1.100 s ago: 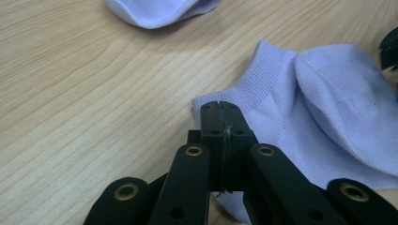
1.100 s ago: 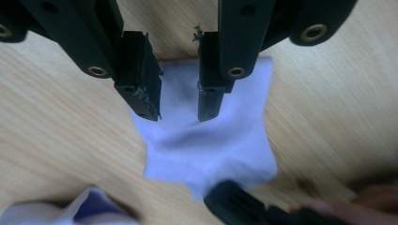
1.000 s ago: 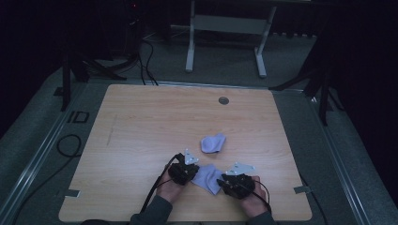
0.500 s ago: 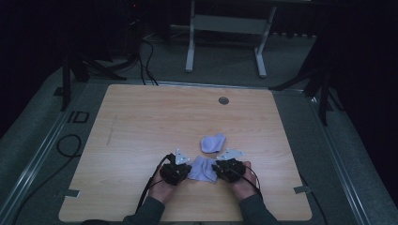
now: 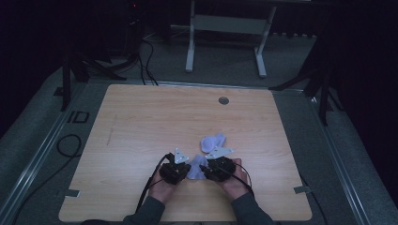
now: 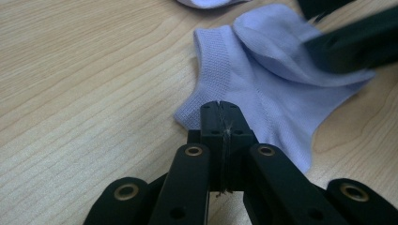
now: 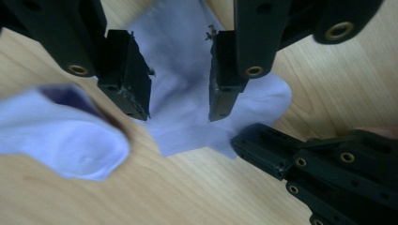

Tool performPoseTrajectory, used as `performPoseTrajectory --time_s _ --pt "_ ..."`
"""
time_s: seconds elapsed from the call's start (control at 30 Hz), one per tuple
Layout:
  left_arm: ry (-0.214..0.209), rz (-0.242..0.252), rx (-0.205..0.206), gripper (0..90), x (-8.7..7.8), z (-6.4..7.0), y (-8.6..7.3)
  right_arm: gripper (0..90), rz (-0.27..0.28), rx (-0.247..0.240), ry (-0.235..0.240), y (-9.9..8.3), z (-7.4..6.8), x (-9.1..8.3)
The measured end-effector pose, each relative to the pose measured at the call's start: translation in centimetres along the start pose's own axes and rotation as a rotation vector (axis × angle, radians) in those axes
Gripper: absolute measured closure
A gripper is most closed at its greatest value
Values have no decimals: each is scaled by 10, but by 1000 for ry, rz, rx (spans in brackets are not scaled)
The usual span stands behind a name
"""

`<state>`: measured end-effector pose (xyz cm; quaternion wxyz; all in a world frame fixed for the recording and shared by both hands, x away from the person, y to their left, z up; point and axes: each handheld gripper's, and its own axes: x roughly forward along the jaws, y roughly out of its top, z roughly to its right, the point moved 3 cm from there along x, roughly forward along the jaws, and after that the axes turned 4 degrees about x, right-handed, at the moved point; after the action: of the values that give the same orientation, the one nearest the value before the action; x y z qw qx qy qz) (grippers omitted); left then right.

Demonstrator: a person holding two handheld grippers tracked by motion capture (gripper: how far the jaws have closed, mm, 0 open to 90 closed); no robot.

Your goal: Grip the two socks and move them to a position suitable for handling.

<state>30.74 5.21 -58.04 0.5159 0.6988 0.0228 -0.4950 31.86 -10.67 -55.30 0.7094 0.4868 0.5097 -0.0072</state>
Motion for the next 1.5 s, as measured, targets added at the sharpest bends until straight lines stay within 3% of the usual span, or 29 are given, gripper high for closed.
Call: performPoseTrajectory --time_s 0.2,0.23,0.3,0.4,0.43,0.53,0.57,0.83,0.97,1.13,1.27,1.33,1.5 --pt "-6 2 -4 890 0 -1 0 556 -35 5 -2 2 -2 14" --pt "-6 5 -6 889 0 -1 -1 826 -43 19 -8 2 1 19" --pt "-6 5 -8 889 0 -2 -1 873 -22 29 -19 3 2 13" --pt "-1 7 -13 889 0 -3 -1 877 7 36 -23 4 4 4" --pt "1 5 -15 889 -1 -5 -1 875 37 59 -26 2 10 -8" --pt "8 6 -19 887 -1 -6 -2 872 57 86 -32 -2 17 -16" --pt "10 2 -22 886 -2 -8 -2 872 71 117 -55 -10 26 -24" --pt "12 -4 -25 881 -3 -13 -3 828 26 191 -88 -49 45 -35" --pt "9 -5 -25 867 -4 -13 -3 766 38 211 -85 -56 50 -46" --pt "4 -8 -24 833 -5 -13 -3 726 85 213 -87 -47 55 -59" --pt "-2 -4 -21 786 -6 -12 -4 734 91 177 -88 -30 57 -60" --pt "-2 4 -26 756 -8 -12 -5 731 75 134 -83 -11 56 -50" --pt "-7 18 -39 703 -15 -16 -5 735 46 75 -74 10 50 -33"
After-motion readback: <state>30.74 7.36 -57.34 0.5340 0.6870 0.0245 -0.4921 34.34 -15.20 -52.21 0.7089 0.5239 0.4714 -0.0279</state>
